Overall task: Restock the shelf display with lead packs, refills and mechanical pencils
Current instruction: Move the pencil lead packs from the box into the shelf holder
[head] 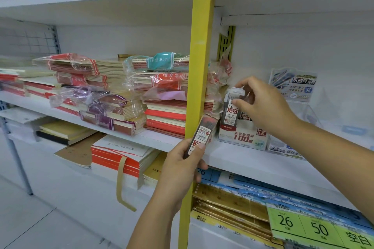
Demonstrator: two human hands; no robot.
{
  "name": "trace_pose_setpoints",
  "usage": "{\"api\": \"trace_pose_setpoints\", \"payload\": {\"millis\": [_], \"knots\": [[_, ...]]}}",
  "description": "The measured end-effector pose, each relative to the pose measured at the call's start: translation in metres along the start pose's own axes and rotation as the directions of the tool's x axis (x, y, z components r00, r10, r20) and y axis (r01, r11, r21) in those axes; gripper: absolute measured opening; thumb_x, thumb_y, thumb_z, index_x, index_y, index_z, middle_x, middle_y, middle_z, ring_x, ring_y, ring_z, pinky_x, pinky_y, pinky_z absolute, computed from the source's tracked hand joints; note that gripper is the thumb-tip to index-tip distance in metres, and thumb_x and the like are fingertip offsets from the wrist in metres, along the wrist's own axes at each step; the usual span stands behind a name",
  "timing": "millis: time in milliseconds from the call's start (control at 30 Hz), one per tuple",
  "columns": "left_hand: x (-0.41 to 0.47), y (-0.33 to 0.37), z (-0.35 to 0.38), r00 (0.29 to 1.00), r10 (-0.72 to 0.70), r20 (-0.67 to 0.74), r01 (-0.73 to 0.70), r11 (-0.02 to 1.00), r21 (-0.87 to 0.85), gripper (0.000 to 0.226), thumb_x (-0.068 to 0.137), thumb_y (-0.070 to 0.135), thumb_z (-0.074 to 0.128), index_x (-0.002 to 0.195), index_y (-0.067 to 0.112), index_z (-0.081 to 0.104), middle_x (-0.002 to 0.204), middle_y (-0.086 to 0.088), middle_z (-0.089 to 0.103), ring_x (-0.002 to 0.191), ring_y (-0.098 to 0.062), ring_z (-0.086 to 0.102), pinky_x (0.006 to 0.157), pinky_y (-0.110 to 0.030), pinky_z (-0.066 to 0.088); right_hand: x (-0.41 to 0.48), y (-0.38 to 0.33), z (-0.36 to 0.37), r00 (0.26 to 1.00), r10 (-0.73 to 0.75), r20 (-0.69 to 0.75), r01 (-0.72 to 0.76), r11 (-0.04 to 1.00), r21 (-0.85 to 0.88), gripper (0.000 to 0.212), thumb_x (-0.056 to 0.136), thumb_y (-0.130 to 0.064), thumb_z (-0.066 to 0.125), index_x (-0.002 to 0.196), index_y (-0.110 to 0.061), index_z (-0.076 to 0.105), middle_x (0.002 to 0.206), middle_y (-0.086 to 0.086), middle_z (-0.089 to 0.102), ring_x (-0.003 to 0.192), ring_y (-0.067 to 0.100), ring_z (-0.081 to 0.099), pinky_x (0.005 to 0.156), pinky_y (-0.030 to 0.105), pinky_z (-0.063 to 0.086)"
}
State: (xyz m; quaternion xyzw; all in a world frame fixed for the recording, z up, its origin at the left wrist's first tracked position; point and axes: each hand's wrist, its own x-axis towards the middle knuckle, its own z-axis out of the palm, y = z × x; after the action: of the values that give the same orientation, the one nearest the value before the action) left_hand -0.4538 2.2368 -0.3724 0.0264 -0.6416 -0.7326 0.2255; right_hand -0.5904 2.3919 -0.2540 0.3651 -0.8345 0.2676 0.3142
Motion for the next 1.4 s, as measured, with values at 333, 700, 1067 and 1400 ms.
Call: {"api": "trace_pose_setpoints", "payload": {"millis": [333, 700, 1067, 1400], "knots": [[0.001, 0.001, 0.003, 1.0, -0.006, 0.017, 0.004, 0.996, 0.084, 0.014, 0.098, 0.029, 0.06, 0.112, 0.03, 0.062, 0.077, 0.001, 0.072, 0.058, -0.004, 0.059, 0.054, -0.018, 0.047, -0.01, 0.001, 0.01, 0.997, -0.075, 0.023, 0.078, 0.952, -0.296, 0.038, 0.086, -0.033, 0.068, 0.121, -0.021, 0.063, 0.104, 0.0, 0.047, 0.105, 0.021, 0.043, 0.082, 0.029, 0.031], [-0.004, 0.015, 0.007, 0.993, 0.099, 0.062, -0.11, 0.973, 0.201, 0.02, 0.089, 0.022, 0.072, 0.101, 0.037, 0.067, 0.081, 0.01, 0.073, 0.064, -0.005, 0.068, 0.056, -0.018, 0.052, -0.082, -0.03, -0.01, 0.949, -0.135, 0.284, 0.059, 0.963, 0.263, 0.032, 0.09, -0.038, 0.058, 0.122, -0.045, 0.059, 0.103, -0.031, 0.058, 0.101, -0.011, 0.049, 0.083, 0.004, 0.035], [0.005, 0.015, 0.042, 0.993, 0.107, 0.055, -0.11, 0.992, 0.063, 0.021, 0.088, 0.025, 0.073, 0.108, 0.023, 0.069, 0.089, 0.002, 0.078, 0.083, -0.009, 0.072, 0.066, -0.018, 0.055, -0.097, -0.015, -0.012, 0.901, -0.019, 0.434, -0.153, 0.922, 0.357, 0.088, 0.086, -0.014, 0.067, 0.132, -0.072, 0.02, 0.087, -0.007, 0.062, 0.059, 0.008, 0.059, 0.058, 0.027, 0.052], [0.025, -0.007, 0.062, 0.85, 0.462, 0.252, -0.484, 0.501, 0.718, 0.051, 0.102, 0.026, 0.051, 0.151, 0.028, 0.036, 0.156, 0.014, 0.031, 0.141, 0.006, 0.015, 0.113, -0.009, 0.006, -0.024, 0.014, -0.047, 0.98, 0.1, -0.17, -0.027, 0.923, 0.385, 0.05, 0.084, -0.014, 0.072, 0.106, -0.05, 0.045, 0.088, -0.006, 0.071, 0.075, 0.005, 0.064, 0.066, 0.019, 0.051]]}}
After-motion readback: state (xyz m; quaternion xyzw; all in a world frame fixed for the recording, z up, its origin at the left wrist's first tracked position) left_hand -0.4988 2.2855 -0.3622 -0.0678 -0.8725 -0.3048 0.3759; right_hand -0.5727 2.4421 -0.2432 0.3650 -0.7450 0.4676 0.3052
